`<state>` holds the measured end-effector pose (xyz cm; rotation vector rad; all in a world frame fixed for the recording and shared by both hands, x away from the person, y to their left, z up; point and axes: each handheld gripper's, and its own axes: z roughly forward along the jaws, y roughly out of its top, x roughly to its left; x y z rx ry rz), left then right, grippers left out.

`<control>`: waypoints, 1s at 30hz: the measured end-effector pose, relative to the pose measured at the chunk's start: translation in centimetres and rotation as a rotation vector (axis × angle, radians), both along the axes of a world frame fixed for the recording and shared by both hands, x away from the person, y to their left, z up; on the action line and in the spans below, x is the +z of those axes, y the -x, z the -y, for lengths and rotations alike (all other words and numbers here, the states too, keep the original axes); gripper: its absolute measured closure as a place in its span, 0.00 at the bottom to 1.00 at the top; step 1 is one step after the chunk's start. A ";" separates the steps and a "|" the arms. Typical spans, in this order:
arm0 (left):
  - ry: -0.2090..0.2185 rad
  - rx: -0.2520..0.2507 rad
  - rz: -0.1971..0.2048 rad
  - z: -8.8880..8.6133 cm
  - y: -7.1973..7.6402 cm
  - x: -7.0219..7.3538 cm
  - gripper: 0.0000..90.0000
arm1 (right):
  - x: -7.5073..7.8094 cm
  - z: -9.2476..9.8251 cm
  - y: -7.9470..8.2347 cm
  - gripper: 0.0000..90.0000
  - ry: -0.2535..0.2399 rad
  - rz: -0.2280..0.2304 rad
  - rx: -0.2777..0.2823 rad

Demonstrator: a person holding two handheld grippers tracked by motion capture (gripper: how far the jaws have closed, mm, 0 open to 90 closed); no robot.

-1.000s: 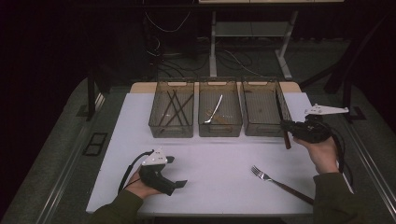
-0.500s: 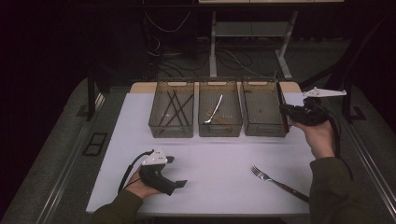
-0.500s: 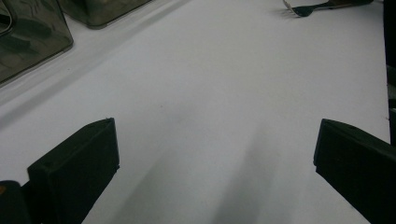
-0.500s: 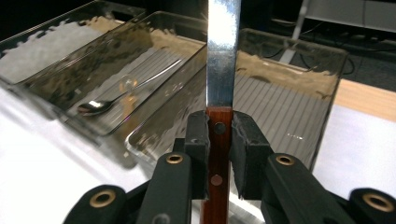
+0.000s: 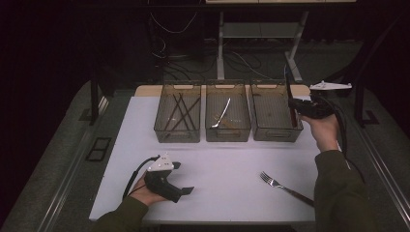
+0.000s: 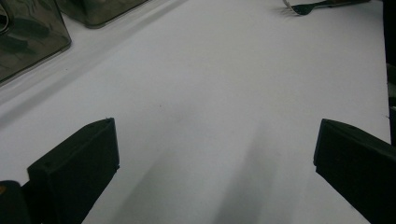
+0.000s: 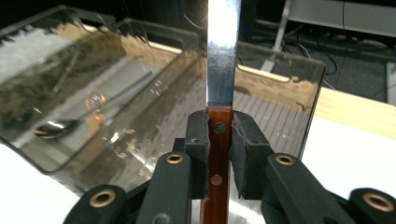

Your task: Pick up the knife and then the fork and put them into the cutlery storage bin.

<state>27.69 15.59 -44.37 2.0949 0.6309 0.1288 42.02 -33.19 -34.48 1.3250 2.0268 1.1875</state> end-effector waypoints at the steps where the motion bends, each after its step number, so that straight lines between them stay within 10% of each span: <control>1: 0.000 -0.001 0.000 0.0 0.0 0.0 0.00 | -0.3 -0.1 -0.2 0.86 0.009 -0.009 -0.002; 19: 0.000 -0.009 0.001 0.1 0.1 0.0 0.00 | -4.9 -0.5 -1.7 0.86 0.108 -0.108 -0.007; 30: -0.002 -0.006 0.000 0.1 0.1 0.0 0.00 | -5.1 -0.5 -1.6 0.83 0.129 -0.126 -0.001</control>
